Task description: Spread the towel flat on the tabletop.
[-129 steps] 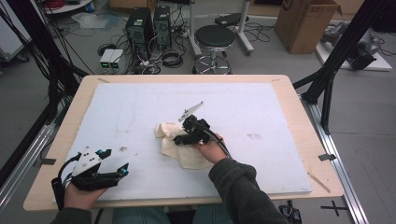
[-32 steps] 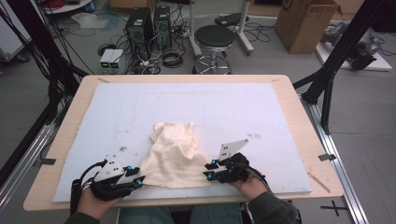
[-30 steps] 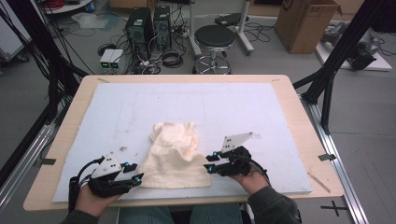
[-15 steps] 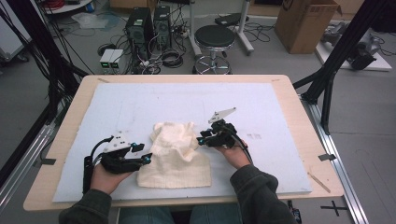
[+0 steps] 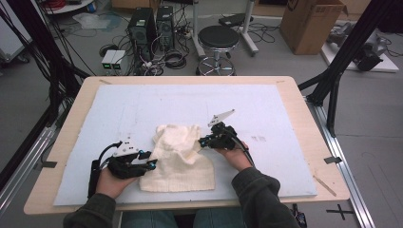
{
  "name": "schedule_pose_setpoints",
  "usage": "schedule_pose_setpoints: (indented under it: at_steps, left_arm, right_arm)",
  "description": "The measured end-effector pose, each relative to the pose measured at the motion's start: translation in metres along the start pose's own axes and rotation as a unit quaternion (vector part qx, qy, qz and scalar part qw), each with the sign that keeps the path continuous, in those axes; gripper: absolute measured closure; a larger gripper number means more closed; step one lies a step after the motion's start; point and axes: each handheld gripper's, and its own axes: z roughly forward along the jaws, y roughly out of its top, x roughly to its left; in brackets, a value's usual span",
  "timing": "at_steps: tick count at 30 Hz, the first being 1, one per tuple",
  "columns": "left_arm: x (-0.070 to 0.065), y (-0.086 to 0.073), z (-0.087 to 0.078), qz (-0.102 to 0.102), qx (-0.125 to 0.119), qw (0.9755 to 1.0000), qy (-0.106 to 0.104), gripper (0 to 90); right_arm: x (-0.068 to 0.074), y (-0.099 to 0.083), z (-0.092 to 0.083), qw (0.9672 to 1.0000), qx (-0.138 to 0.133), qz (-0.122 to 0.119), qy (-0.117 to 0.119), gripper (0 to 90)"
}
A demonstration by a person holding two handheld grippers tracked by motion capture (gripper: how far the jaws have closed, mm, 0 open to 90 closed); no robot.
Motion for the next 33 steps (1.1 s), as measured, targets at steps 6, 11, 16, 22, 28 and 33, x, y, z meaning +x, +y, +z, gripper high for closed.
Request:
schedule_pose_setpoints:
  at_steps: [6,11,16,22,28,33]
  left_arm:
    - [0.000,0.000,-0.002,-0.001,-0.004,1.0000,-0.001,57.8]
    - [0.000,0.000,-0.002,-0.002,-0.008,1.0000,-0.003,56.8]
    - [0.006,0.005,-0.005,-0.018,-0.029,0.9994,-0.001,55.9]
    - [0.030,0.023,0.001,-0.042,-0.046,0.9978,0.024,56.0]
    - [0.050,0.045,0.022,-0.042,-0.043,0.9967,0.054,63.3]
    - [0.070,0.047,0.047,-0.078,-0.039,0.9938,0.069,68.1]
  right_arm:
    - [0.005,0.012,-0.038,0.9981,-0.001,-0.033,-0.051,86.2]
    - [-0.006,0.012,-0.054,0.9942,0.019,-0.038,-0.099,86.1]
    - [-0.025,0.001,-0.046,0.9920,0.048,-0.018,-0.115,85.9]
    - [-0.032,-0.003,-0.037,0.9920,0.049,0.004,-0.116,75.6]
    - [-0.030,0.000,-0.037,0.9932,0.004,0.013,-0.116,58.7]
    - [-0.027,-0.004,-0.038,0.9936,-0.029,0.026,-0.106,60.7]
